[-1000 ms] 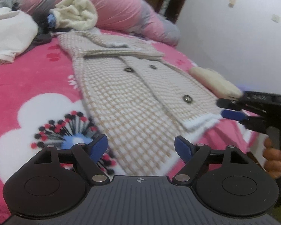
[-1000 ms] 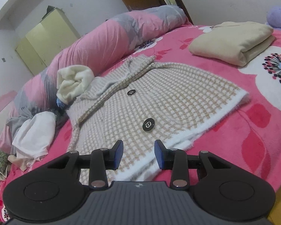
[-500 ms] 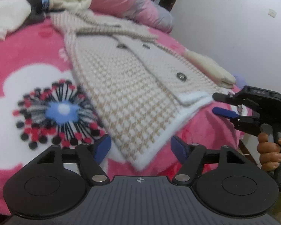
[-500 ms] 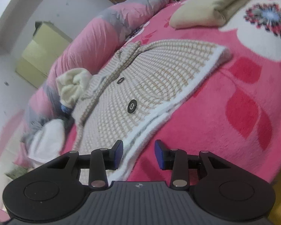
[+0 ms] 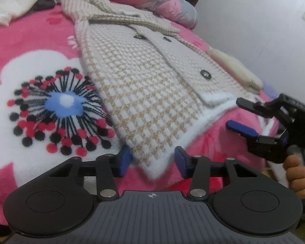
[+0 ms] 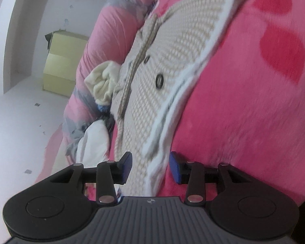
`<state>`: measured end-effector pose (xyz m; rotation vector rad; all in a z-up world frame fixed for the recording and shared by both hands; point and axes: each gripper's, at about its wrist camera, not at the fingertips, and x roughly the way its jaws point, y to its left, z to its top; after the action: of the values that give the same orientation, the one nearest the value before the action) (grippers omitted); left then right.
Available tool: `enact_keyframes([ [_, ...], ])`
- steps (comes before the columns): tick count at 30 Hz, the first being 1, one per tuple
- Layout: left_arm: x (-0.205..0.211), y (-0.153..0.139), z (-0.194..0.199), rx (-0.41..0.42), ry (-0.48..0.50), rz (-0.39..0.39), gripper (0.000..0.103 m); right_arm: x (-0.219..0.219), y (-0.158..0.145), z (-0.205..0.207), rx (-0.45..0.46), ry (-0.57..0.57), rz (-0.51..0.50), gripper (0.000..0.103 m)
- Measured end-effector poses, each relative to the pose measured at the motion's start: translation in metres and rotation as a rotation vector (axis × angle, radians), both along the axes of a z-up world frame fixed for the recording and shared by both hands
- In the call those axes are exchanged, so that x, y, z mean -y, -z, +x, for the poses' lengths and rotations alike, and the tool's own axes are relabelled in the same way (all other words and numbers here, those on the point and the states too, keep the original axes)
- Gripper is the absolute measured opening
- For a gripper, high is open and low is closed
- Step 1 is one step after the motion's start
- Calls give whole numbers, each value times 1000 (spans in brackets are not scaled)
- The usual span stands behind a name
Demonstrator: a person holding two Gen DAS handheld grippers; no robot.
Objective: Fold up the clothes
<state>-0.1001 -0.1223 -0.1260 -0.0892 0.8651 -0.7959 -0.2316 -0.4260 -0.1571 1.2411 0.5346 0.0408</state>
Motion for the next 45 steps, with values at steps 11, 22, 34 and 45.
enact_keyframes([
  [11,2,-11,-12,100,-10,-7,7,-34,24,18,-51,-94,73,44],
  [22,-19,-25,3,-53,-45,-234,6,-55,69,27,16,-110,415,64],
  [34,-31,-22,15,-157,-47,-367,7,-67,69,41,120,-81,507,34],
  [45,-40,7,52,-436,-133,-572,42,-58,57,43,155,-70,416,7],
])
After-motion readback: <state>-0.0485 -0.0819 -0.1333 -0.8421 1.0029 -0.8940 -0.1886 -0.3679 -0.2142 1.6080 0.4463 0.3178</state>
